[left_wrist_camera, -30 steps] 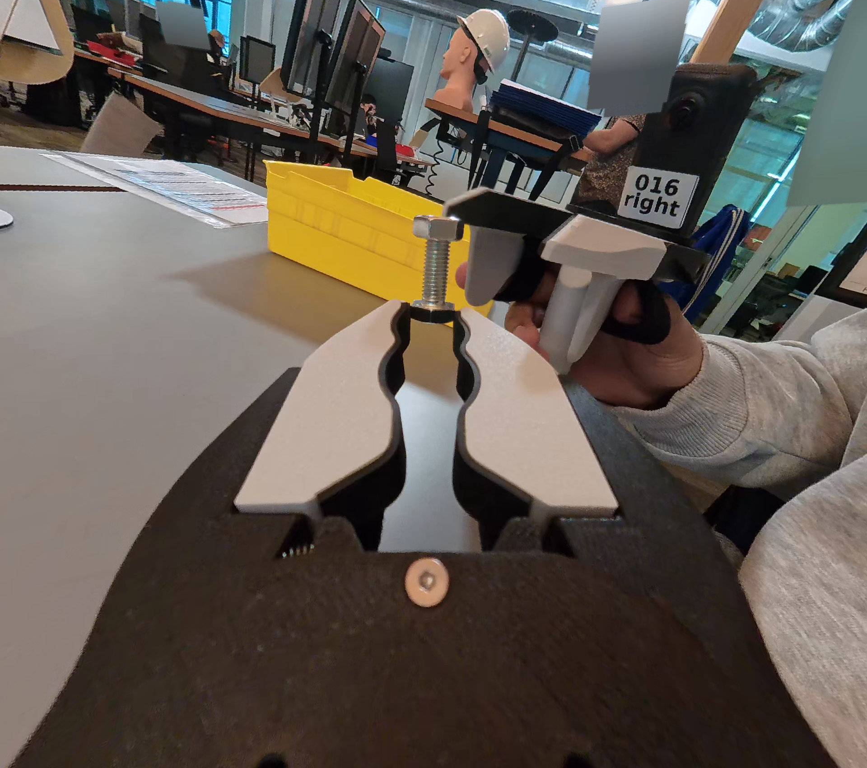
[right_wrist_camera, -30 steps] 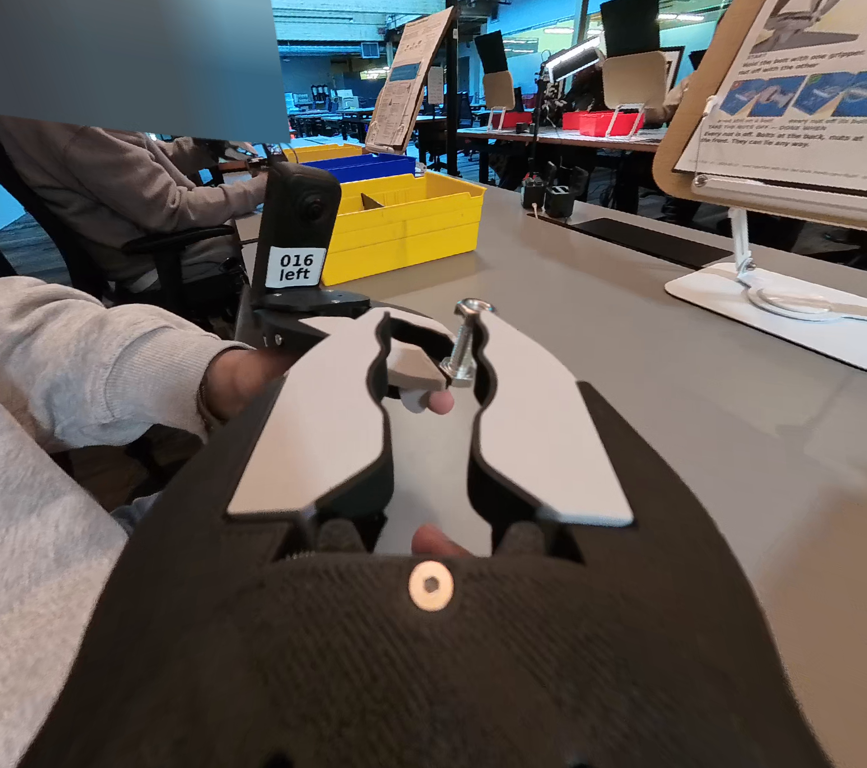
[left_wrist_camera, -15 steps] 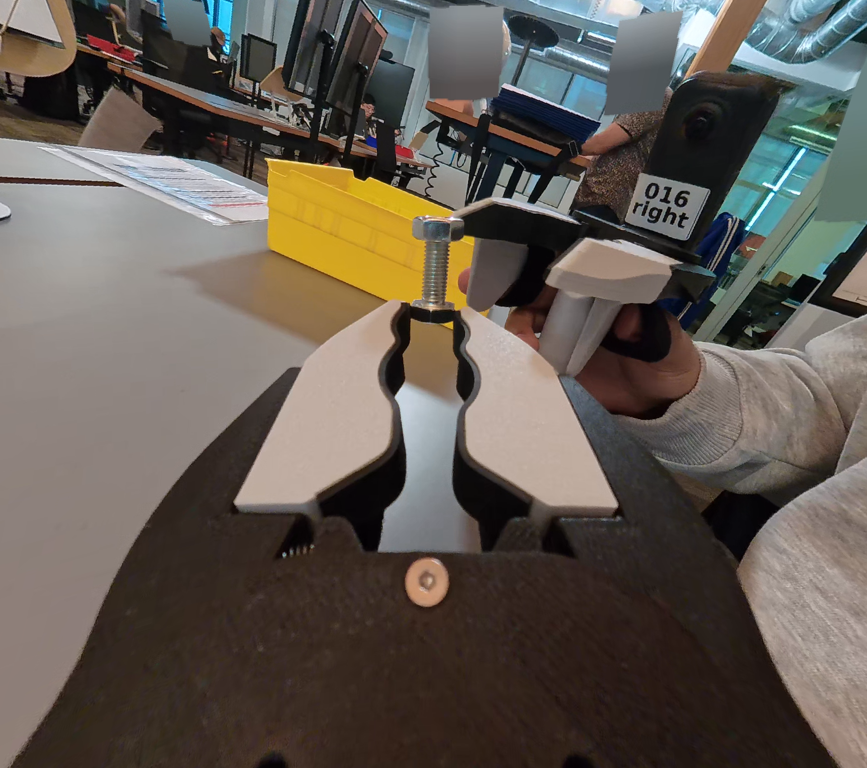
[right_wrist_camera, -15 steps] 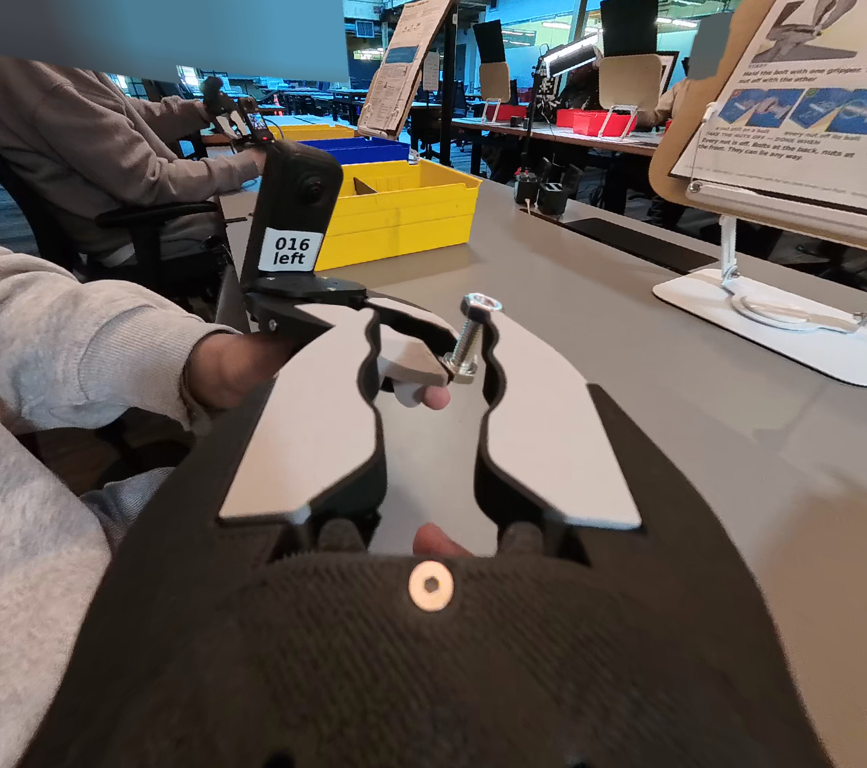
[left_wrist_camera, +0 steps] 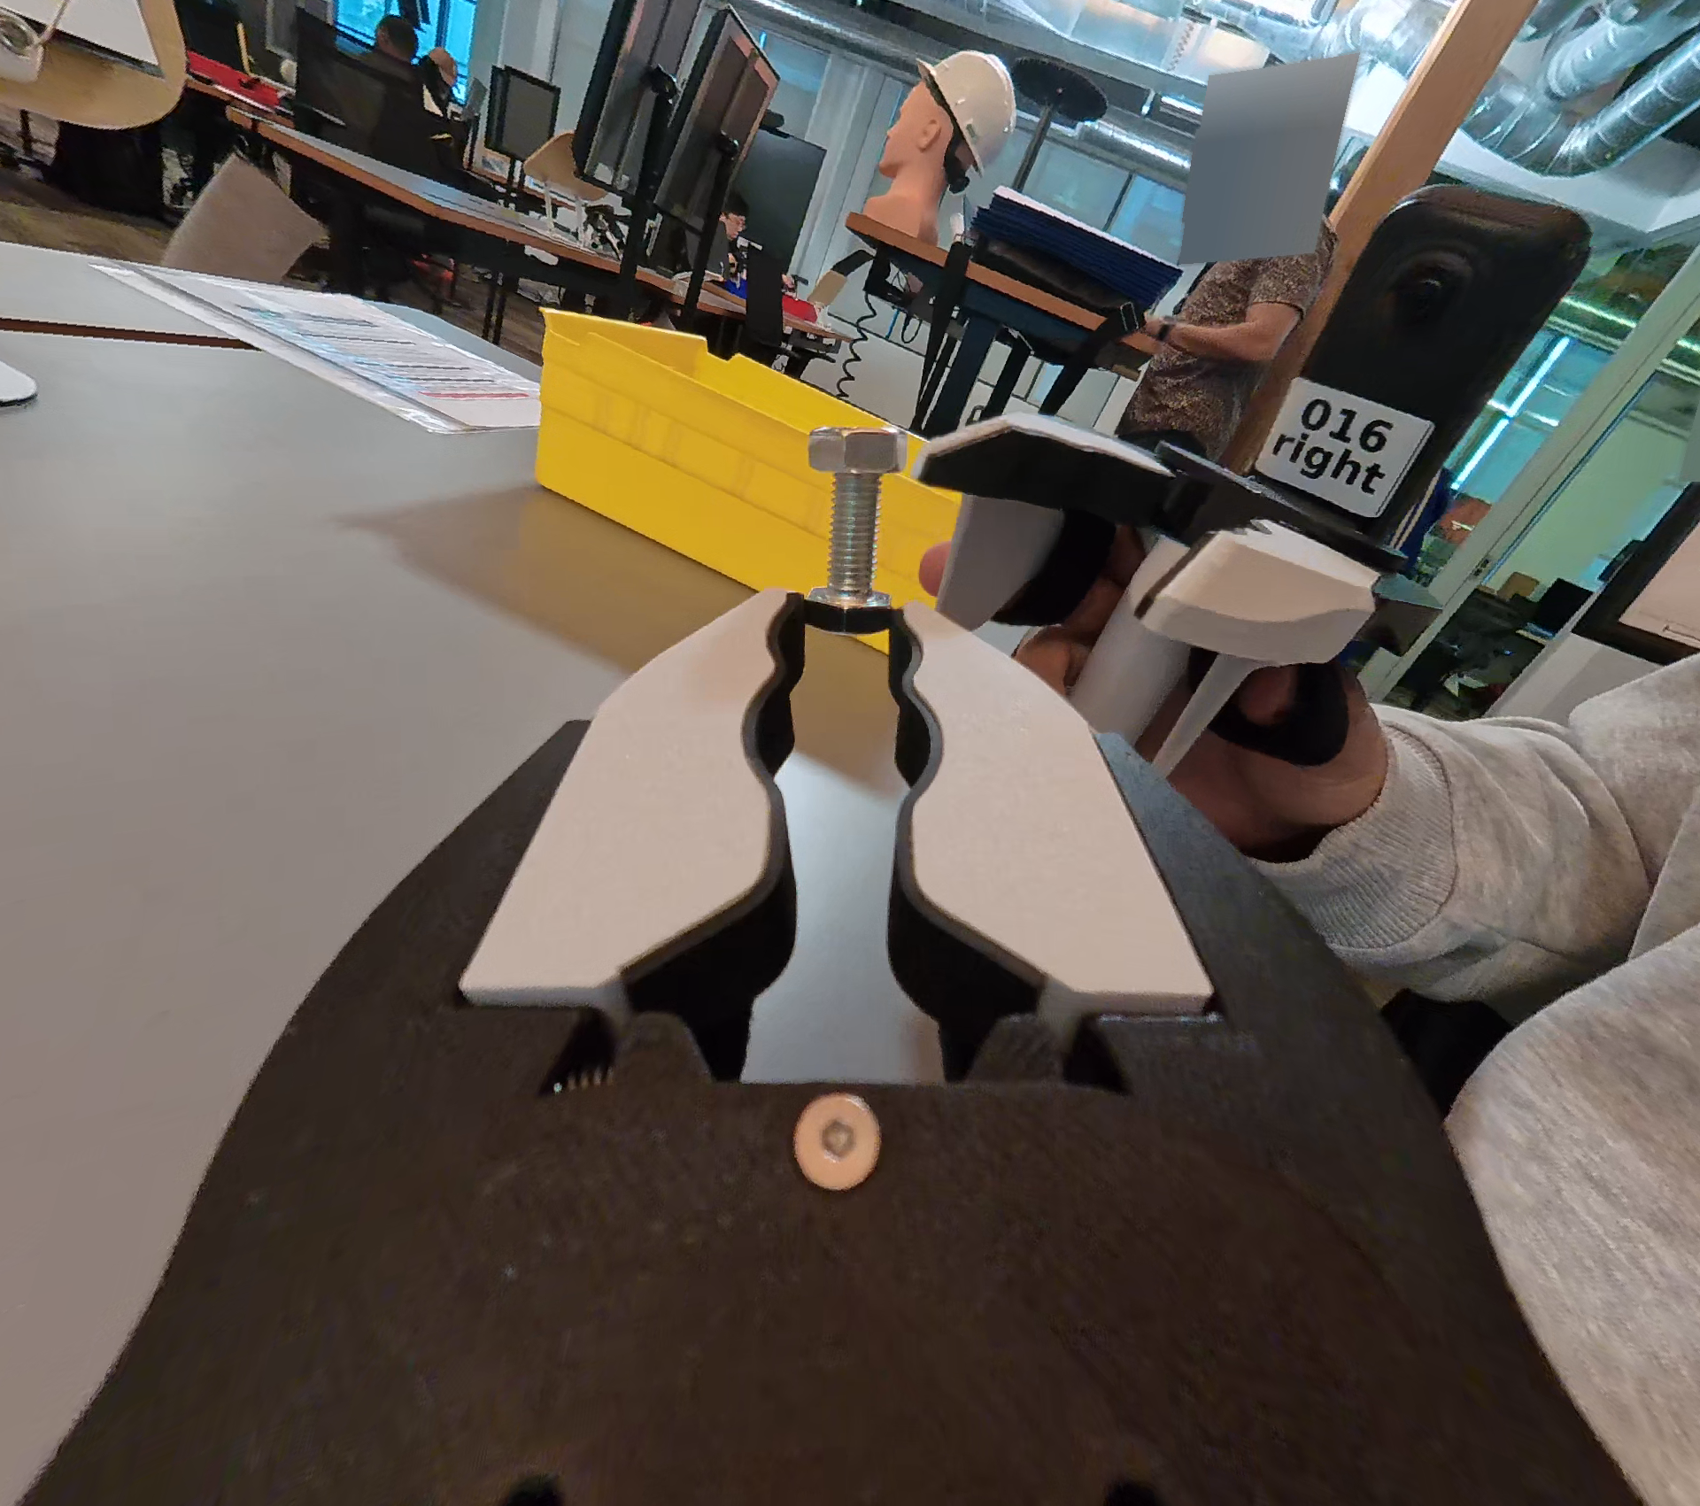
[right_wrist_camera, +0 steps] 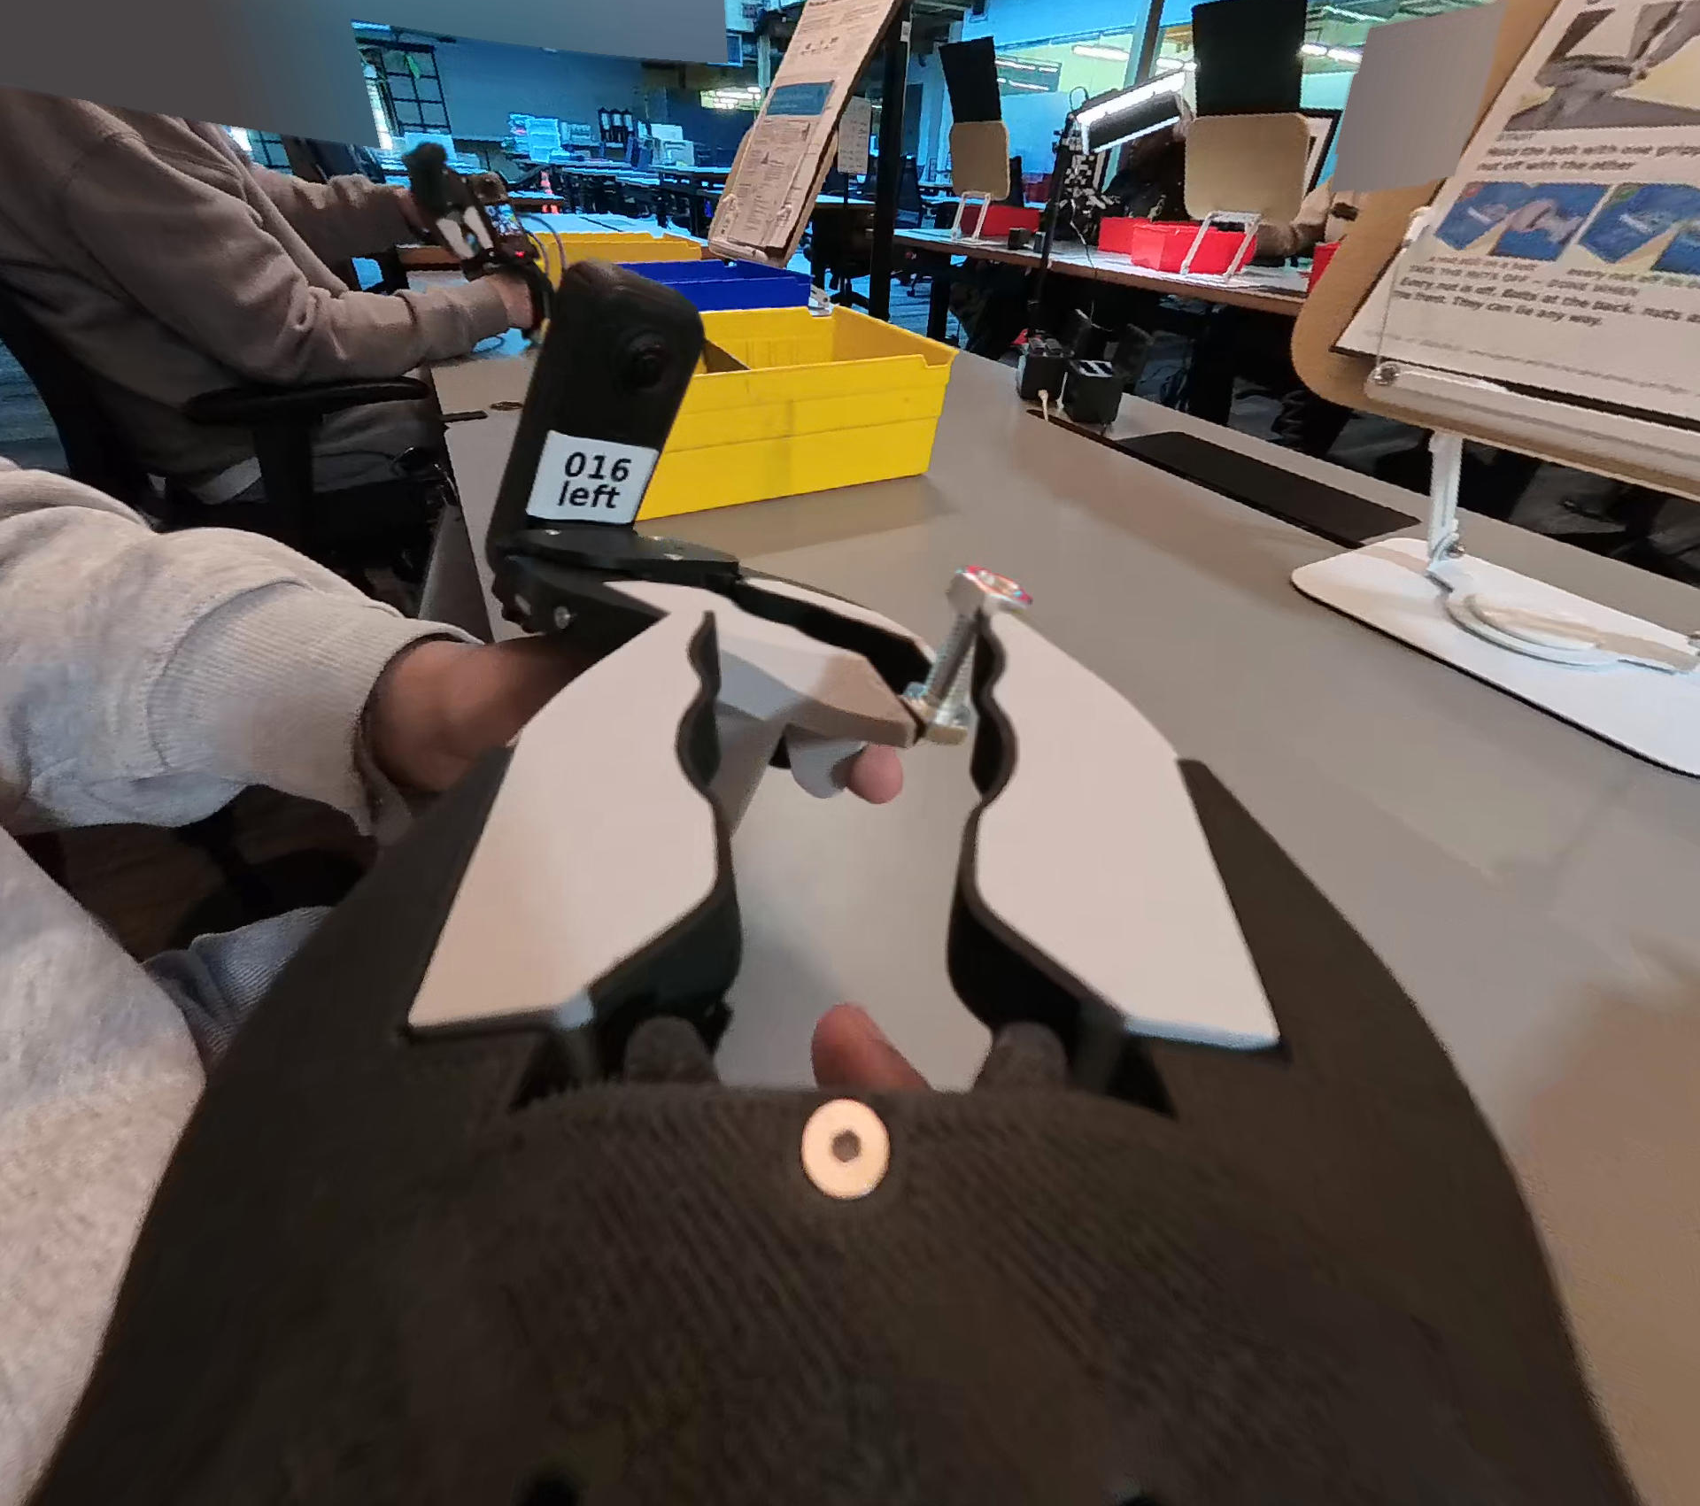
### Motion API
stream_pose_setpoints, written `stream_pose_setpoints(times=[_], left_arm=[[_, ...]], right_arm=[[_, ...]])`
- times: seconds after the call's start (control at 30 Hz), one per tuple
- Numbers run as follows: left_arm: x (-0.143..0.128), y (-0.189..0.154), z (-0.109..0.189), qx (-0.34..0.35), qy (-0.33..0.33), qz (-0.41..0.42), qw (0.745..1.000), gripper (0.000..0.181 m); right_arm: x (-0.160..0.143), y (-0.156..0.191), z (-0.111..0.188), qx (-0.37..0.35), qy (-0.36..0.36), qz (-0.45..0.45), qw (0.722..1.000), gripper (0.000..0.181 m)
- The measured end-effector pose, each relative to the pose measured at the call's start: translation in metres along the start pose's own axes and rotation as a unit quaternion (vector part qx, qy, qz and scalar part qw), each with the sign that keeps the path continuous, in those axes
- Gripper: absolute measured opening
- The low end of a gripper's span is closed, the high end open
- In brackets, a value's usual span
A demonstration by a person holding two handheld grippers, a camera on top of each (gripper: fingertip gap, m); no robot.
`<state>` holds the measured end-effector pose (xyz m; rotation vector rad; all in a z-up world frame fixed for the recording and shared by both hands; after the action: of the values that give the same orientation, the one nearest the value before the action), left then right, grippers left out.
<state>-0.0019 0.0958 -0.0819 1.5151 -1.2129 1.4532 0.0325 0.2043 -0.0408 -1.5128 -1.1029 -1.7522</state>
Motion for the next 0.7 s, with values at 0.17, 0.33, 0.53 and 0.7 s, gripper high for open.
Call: stream_pose_setpoints(times=[0.17,0.33,0.53,0.7], left_arm=[[0.0,-0.004,-0.001,-0.011,0.005,-0.015,1.0,0.019],[-0.001,-0.009,-0.003,-0.022,0.011,-0.032,0.999,0.019],[0.0,-0.002,0.0,-0.01,-0.003,0.001,1.0,0.019],[0.001,0.0,0.001,-0.007,-0.005,0.002,1.0,0.018]], right_arm=[[0.003,-0.002,0.003,-0.019,-0.015,0.013,1.0,0.054],[0.0,-0.006,0.0,-0.024,-0.012,0.004,1.0,0.067],[-0.001,-0.001,-0.001,-0.015,-0.013,0.006,1.0,0.063],[-0.001,-0.001,0.0,-0.01,-0.013,0.003,1.0,0.057]])
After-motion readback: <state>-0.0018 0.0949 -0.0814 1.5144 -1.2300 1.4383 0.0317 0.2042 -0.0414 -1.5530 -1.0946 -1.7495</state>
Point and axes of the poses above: each gripper's, where its closed fingertips meet, z back along the fingers, x out of its top, y = z × x across the jaws, the point moved 7 cm from there along z, back along the fingers, and after that the axes turned 15 degrees about -z, right-handed, at the moved point
